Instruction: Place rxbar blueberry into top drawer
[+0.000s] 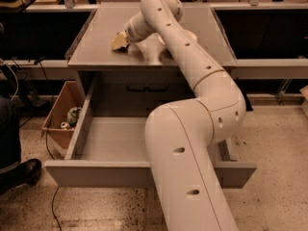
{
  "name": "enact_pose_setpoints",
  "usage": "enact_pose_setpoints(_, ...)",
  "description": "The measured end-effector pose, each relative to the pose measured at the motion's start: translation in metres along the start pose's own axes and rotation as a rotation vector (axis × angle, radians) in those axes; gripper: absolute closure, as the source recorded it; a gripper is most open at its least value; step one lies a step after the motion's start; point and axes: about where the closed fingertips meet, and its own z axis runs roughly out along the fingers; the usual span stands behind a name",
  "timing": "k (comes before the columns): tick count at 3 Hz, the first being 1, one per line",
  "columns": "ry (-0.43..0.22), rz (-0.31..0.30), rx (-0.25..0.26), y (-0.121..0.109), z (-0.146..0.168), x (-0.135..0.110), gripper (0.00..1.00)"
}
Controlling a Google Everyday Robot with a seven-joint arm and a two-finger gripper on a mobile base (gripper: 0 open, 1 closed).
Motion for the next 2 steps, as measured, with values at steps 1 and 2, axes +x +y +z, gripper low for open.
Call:
enact_pose_setpoints(1,0.000,0.000,0.000,0.0000,0.0000,0.0001,0.87)
enact_pose_setpoints(2,0.000,0.000,0.000,-0.0001,-0.0022,-0.0025,1.00)
